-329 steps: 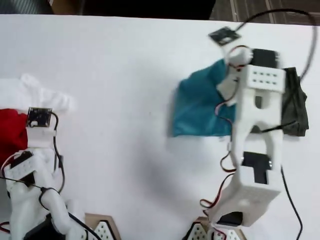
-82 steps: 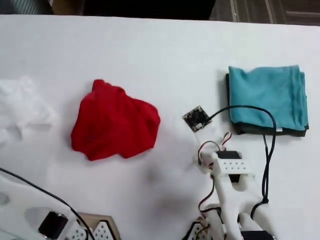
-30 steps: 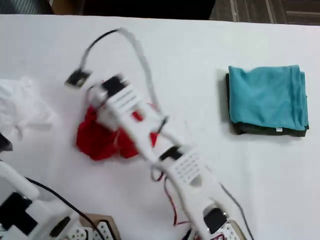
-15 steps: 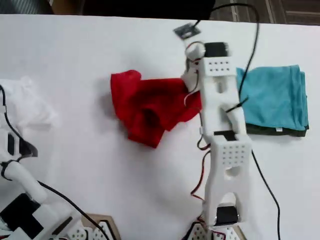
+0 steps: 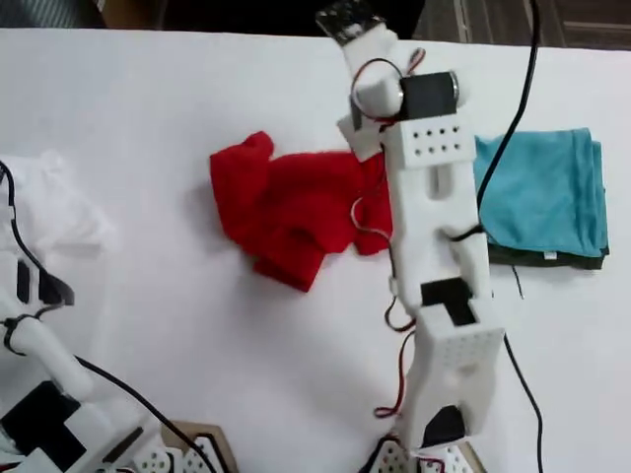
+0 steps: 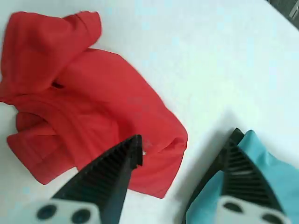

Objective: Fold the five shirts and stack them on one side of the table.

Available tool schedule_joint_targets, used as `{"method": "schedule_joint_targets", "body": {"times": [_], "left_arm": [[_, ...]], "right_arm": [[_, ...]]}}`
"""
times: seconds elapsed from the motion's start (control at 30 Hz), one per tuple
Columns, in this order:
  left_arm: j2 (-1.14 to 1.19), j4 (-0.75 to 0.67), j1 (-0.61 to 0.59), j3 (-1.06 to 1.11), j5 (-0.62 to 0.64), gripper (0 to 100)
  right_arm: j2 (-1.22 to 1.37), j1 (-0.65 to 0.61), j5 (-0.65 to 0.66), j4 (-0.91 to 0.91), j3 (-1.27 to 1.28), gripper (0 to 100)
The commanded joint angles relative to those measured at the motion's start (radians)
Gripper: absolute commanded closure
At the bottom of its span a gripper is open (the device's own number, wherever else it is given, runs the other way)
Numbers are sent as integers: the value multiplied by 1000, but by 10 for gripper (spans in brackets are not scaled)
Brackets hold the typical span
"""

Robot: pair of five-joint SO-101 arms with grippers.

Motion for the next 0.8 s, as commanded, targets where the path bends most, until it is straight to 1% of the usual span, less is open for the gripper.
{"method": "schedule_joint_targets", "body": {"times": [0.0, 0.1, 0.2, 0.3, 0.37, 0.43, 0.6, 0.77], "left_arm": [[-58, -14, 6, -2, 3, 710], [-58, -14, 6, -7, 3, 710], [-58, -14, 6, -10, 3, 710], [-58, -15, 8, -10, 2, 710], [-58, -15, 11, -10, 3, 710], [-58, -15, 11, -10, 3, 710], [-58, -35, 11, -2, 3, 710], [-52, -58, 12, -1, 5, 710]], "right_arm": [[-91, -70, 2, 8, -15, 650], [-90, -142, 2, 8, 103, 678], [-97, -191, 8, 5, 308, 690], [-101, -203, 9, 4, 493, 690], [-102, -194, 35, -13, 603, 690], [-116, -168, 60, -65, 713, 693], [-200, -137, 74, -283, 964, 726], [-191, -142, 72, -435, 1033, 695]]}}
